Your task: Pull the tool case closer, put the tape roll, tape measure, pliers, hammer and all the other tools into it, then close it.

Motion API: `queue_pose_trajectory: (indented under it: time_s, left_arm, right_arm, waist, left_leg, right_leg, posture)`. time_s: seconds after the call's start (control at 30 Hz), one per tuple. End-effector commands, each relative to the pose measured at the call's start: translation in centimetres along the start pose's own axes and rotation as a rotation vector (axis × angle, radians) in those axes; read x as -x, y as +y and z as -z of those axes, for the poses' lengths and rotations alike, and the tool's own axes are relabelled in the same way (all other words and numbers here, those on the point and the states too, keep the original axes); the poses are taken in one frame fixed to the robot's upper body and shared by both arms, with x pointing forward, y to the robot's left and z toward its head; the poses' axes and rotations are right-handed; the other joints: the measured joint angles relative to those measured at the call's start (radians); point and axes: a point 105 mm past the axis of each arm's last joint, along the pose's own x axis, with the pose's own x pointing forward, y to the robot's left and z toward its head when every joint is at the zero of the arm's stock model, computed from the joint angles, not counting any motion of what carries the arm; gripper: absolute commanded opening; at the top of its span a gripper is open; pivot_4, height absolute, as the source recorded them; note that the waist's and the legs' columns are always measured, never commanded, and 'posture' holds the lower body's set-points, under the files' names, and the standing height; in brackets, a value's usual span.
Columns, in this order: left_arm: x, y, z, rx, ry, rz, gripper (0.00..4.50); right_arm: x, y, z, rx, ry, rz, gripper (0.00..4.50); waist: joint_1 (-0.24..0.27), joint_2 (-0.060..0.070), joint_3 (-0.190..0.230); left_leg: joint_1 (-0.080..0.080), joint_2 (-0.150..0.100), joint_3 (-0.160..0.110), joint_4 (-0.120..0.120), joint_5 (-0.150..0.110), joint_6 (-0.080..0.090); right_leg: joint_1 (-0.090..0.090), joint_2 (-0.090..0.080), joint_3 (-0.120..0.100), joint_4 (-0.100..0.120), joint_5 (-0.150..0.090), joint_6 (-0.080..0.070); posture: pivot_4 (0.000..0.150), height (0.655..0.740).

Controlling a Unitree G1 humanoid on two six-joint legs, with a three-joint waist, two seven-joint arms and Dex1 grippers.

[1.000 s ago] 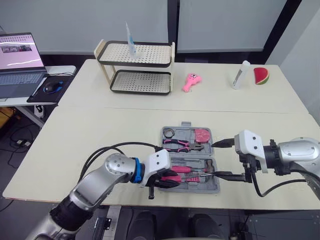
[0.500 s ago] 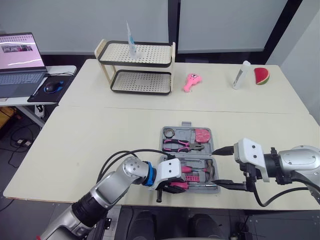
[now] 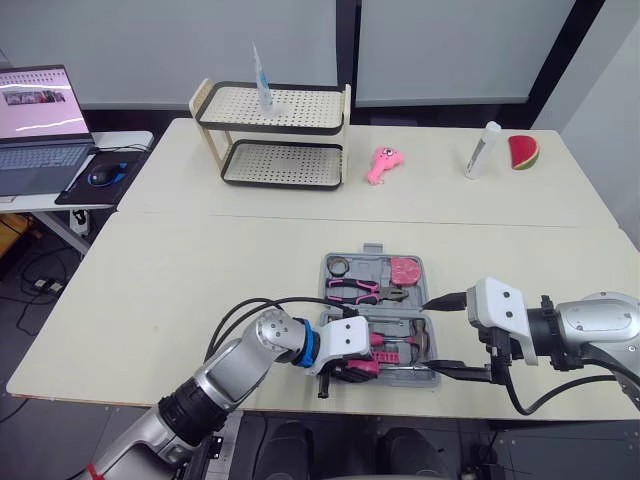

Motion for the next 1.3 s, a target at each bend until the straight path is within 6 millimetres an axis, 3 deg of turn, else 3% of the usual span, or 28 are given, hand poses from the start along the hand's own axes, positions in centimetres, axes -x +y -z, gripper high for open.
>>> queue_pose_trajectory:
  time_s: [0.03,0.07,0.33,0.43,0.67,1.1,1.3]
  left_arm:
    - [0.1,0.0,-1.0,-0.045,-0.023,0.000,2.39]
    - [0.2,0.1,-1.0,-0.048,-0.024,-0.003,2.68]
    - [1.3,0.5,-2.2,-0.061,-0.131,-0.029,2.68]
    - [1.4,0.4,-2.4,-0.058,-0.156,-0.021,2.11]
    - [1.2,0.1,-1.5,-0.056,-0.141,-0.006,0.04]
    - [-0.3,0.1,1.1,-0.017,-0.070,0.002,0.04]
    - [-0.5,-0.1,1.4,-0.026,-0.059,0.022,0.04]
  right_arm:
    - [0.3,0.0,-0.8,0.032,-0.014,0.012,4.50]
    - [0.2,0.0,-0.7,0.032,-0.014,0.013,4.50]
    - [0.3,-0.2,-0.6,0.031,-0.014,0.023,4.50]
    - [0.3,-0.3,-0.5,0.029,-0.011,0.025,4.50]
    - [0.5,-0.1,-0.3,0.017,-0.002,0.027,4.50]
    - [0.8,0.4,0.1,-0.004,0.013,0.034,4.50]
    - [0.8,0.2,0.3,-0.010,0.016,0.041,4.50]
  waist:
    - [0.000,0.000,0.000]
    - [0.000,0.000,0.000]
    - [0.000,0.000,0.000]
    - [0.000,0.000,0.000]
    - [0.000,0.000,0.000]
    - [0.000,0.000,0.000]
    - [0.000,0.000,0.000]
  left_leg:
    - [0.000,0.000,0.000,0.000,0.000,0.000]
    - [0.000,0.000,0.000,0.000,0.000,0.000]
    - [0.000,0.000,0.000,0.000,0.000,0.000]
    - [0.000,0.000,0.000,0.000,0.000,0.000]
    - [0.000,0.000,0.000,0.000,0.000,0.000]
    - [0.000,0.000,0.000,0.000,0.000,0.000]
    - [0.001,0.000,0.000,0.000,0.000,0.000]
  right_leg:
    - [0.000,0.000,0.000,0.000,0.000,0.000]
    - [0.000,0.000,0.000,0.000,0.000,0.000]
    - [0.000,0.000,0.000,0.000,0.000,0.000]
    - [0.000,0.000,0.000,0.000,0.000,0.000]
    - [0.000,0.000,0.000,0.000,0.000,0.000]
    - [0.001,0.000,0.000,0.000,0.000,0.000]
    - [0.001,0.000,0.000,0.000,0.000,0.000]
  posture:
    - [0.150,0.7400]
    - [0.150,0.7400]
    - [0.150,0.7400]
    - [0.150,0.7400]
    - [0.150,0.7400]
    - [0.150,0.7400]
    - [0.150,0.7400]
